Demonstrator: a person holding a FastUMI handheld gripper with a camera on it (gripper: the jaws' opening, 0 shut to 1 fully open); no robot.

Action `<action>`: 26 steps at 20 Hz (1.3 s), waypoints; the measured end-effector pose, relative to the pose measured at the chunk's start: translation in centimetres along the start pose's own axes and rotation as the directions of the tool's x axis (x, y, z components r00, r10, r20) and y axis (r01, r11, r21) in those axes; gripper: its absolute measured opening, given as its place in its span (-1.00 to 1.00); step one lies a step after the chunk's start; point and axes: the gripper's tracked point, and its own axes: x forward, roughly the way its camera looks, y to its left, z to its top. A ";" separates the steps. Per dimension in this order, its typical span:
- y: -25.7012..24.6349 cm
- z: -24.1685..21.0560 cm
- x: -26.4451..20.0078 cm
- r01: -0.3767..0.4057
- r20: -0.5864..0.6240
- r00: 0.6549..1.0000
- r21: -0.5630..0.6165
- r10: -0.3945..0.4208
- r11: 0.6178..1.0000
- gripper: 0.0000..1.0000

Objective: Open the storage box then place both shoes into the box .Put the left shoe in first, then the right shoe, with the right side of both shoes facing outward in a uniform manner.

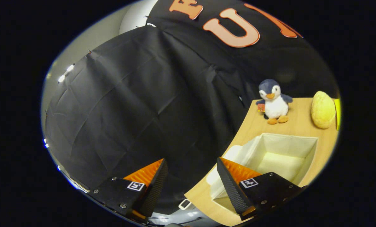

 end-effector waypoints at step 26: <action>-28.5 -8.2 -27.8 0.723 0.124 0.691 -0.103 -0.712 0.683 0.97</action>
